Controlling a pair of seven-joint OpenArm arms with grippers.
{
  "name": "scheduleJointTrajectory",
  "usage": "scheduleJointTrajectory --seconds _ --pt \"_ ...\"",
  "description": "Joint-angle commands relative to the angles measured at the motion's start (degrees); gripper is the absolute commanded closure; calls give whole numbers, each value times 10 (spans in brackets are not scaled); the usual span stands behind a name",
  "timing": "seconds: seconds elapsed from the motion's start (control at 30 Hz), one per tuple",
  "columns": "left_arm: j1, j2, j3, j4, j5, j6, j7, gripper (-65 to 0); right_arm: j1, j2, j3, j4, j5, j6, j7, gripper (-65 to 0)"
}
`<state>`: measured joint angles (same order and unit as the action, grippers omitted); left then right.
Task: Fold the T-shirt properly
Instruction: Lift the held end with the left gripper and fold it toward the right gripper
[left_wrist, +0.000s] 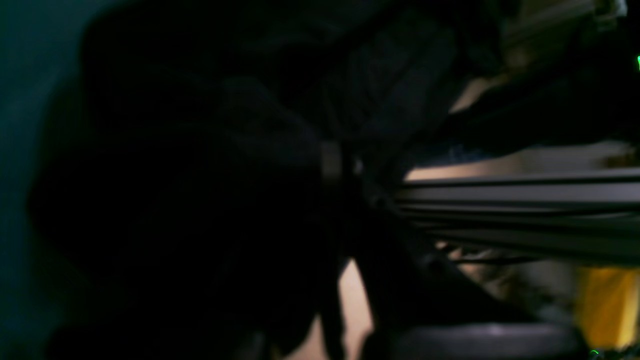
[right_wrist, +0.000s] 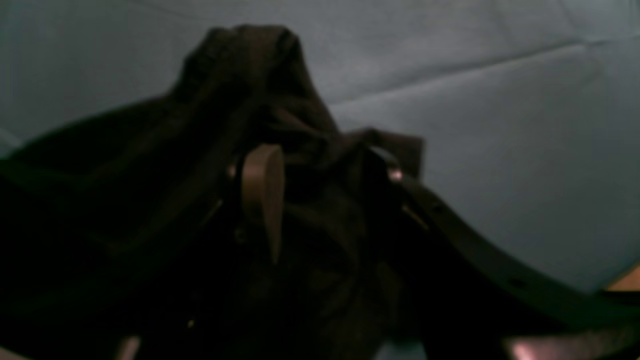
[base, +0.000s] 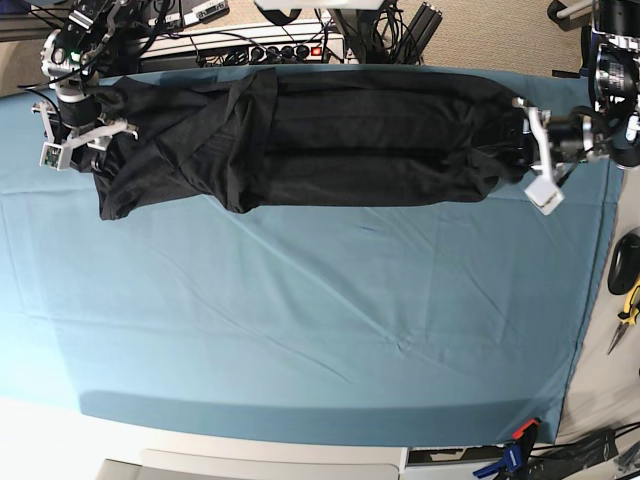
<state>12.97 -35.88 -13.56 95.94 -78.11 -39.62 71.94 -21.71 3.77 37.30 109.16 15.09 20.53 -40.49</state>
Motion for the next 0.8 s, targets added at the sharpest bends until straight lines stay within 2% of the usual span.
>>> scheduleJointTrajectory --seconds 0.0,0.1,0.3,0.4,0.7,0.77 --pt "-4 -4 -5 28 0 -4 -20 0 5 8 2 6 6 -1 14 -262" --pt "-4 15 -4 75 55 -3 -50 0 6 9 2 6 8 5 14 -262" --pt "-4 68 10 87 88 0 -65 0 6 9 2 6 9 6 13 -262" --pt "-4 93 45 87 120 11 -79 0 6 9 2 6 20 7 13 -262" --pt "-34 160 164 86 218 13 -119 0 6 9 2 6 20 7 13 -262" --pt "-48 172 179 86 241 29 -128 0 6 9 2 6 20 7 13 -262"
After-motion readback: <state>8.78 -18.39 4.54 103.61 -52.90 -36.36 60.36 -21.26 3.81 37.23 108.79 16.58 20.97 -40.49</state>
